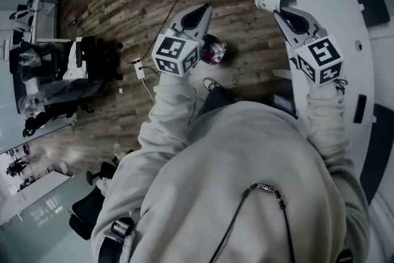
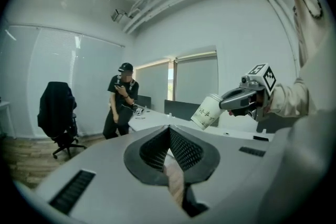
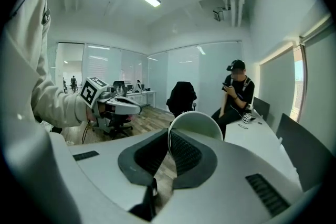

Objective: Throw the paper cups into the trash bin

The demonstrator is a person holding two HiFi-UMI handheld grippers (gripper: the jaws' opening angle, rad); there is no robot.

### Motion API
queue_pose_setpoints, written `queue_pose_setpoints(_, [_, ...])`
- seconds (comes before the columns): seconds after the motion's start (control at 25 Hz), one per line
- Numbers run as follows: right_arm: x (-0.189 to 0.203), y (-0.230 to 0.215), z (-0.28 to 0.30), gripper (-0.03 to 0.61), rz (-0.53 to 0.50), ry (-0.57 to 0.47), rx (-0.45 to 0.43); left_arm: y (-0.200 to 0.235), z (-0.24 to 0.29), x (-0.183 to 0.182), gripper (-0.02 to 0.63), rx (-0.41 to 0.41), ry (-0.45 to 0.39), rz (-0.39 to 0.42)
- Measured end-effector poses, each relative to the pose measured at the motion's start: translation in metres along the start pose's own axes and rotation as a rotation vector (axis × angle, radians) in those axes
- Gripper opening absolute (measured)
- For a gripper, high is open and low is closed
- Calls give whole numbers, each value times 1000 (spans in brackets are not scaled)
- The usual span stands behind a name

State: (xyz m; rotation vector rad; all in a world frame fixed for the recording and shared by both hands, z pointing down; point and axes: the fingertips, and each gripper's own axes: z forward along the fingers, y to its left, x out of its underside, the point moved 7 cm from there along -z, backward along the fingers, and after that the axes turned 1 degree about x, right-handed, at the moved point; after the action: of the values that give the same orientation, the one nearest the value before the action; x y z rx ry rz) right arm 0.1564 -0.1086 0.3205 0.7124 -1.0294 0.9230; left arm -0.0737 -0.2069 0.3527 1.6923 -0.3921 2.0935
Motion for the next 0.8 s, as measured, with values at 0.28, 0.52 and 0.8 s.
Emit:
queue_pose_setpoints(0.28, [-74,68,134,35,-45,-61,-141,116,-68,-8,-2,-136,-91,-80])
queue_pose_setpoints(0.52, [-108,100,203,36,-41,-69,-177,179,-101,-12,-2,-135,-122,-51])
queue_pose_setpoints(0.8, [-135,114,239,35,-75,-74,-235,204,-125,-11,-2,-163,-129,-61])
